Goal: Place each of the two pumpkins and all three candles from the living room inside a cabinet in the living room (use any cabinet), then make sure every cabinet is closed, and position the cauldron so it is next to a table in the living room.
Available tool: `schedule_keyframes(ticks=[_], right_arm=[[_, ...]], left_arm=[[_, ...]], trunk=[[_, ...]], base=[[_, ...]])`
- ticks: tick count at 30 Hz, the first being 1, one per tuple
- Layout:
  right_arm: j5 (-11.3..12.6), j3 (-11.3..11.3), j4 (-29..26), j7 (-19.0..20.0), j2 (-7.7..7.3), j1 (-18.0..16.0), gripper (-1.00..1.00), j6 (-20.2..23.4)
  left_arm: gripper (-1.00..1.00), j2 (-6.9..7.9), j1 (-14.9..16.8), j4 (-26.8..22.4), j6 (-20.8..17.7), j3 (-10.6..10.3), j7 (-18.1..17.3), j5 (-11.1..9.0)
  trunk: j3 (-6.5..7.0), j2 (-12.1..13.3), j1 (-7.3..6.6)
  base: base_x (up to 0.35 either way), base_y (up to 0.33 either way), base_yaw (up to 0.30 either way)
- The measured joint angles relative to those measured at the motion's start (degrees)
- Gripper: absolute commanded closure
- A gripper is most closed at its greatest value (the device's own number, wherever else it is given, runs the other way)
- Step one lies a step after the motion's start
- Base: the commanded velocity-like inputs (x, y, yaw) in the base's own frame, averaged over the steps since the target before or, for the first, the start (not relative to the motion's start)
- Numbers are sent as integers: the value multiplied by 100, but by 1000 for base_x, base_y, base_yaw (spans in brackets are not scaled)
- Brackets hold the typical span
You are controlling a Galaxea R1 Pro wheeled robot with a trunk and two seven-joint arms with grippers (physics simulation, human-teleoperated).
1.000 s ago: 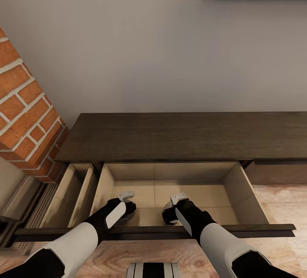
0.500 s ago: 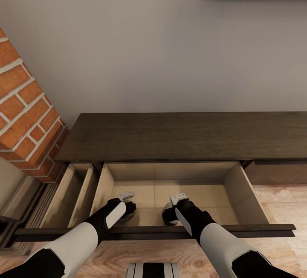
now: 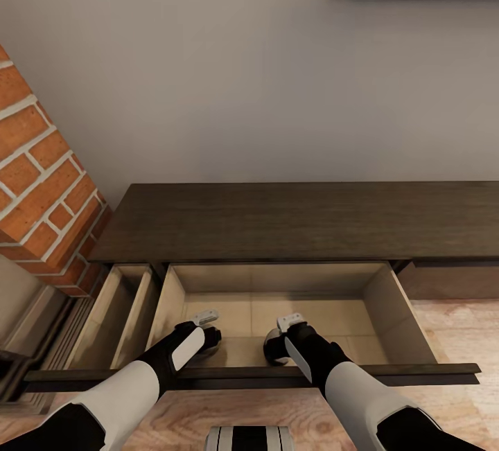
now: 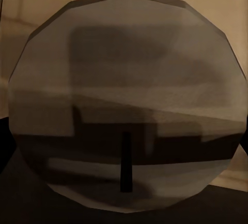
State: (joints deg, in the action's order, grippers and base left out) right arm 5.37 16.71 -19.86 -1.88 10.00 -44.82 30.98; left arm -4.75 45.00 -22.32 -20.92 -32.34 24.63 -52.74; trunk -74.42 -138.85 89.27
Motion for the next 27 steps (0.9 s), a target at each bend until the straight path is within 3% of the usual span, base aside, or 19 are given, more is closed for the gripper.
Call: schedule_keyframes(ticks=[5, 9, 15, 20, 27], right_arm=[[5, 0, -24, 46, 0, 0, -100, -26], [12, -1, -8, 423, 0, 0, -100, 5], [1, 0, 8, 379, 0, 0, -100, 44], [0, 0, 0, 343, 0, 0, -100, 341], [5, 0, -18, 380, 0, 1, -100, 140]], left_arm=[[100, 7, 0, 0, -1, 0, 1, 3], [100, 9, 0, 0, 0, 0, 1, 0], [100, 9, 0, 0, 0, 0, 1, 0], [100, 9, 0, 0, 0, 0, 1, 0], [100, 9, 0, 0, 0, 0, 0, 0]], trunk=[[0, 0, 0], [0, 0, 0], [0, 0, 0], [0, 0, 0], [0, 0, 0]], base=[[0, 0, 0], [0, 0, 0], [0, 0, 0], [0, 0, 0], [0, 0, 0]])
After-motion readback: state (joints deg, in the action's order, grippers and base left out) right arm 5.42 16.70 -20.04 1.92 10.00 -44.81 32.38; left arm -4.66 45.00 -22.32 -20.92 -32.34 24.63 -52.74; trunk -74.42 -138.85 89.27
